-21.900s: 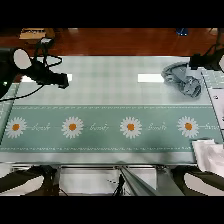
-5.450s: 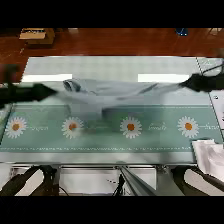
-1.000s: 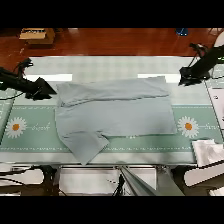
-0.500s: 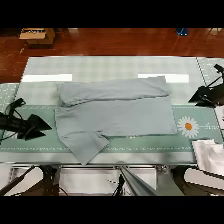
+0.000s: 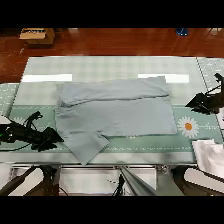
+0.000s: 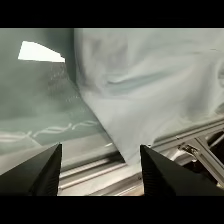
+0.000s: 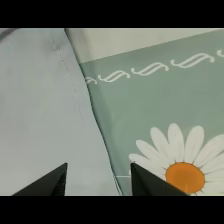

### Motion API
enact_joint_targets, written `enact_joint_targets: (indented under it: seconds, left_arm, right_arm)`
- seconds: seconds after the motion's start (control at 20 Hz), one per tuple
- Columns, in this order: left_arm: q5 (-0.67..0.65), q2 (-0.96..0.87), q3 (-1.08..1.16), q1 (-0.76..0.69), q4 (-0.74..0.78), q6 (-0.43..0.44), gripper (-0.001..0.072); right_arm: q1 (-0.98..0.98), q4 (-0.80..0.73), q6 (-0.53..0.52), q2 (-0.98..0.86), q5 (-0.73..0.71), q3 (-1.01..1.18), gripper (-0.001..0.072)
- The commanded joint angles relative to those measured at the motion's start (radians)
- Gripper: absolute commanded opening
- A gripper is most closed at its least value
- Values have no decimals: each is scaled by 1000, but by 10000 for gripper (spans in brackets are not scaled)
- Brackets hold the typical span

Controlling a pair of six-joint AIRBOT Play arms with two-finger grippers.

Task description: Fold the shirts.

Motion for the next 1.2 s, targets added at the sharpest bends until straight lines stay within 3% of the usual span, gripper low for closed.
enact_joint_targets:
  seconds: [0.0,0.1,0.2,0.25,0.3,0.35,0.4,0.55,0.75,0.85,1.15]
  left_arm:
    - [122,-20,-26,-84,-66,-36,556]
    - [177,-28,-26,-125,-134,-46,449]
    - [208,-34,-26,-177,-169,-45,422]
    - [208,-34,-26,-201,-168,-44,352]
    - [204,-34,-26,-219,-169,-30,176]
    - [193,-34,-26,-232,-168,-16,56]
    - [180,-34,-25,-233,-168,-10,29]
    - [153,-33,-25,-221,-160,4,29]
    - [144,-31,-25,-214,-158,22,28]
    - [144,-31,-25,-214,-158,38,29]
    - [148,-31,-25,-214,-158,46,29]
  right_arm:
    - [-2,12,-4,9,-3,-7,490]
    - [-2,13,-4,26,-10,-7,490]
    - [-2,12,-3,45,-16,-7,490]
    - [-2,11,-1,52,-19,-7,490]
    - [-2,8,-1,58,-21,-7,490]
    - [-2,0,-1,58,-18,-7,490]
    - [-2,-23,1,58,-14,-7,489]
    - [-14,-167,18,58,23,-29,486]
    - [-124,-87,6,58,17,-196,500]
    - [-127,-39,-26,58,-11,-282,536]
    - [-113,119,-62,58,-132,-412,530]
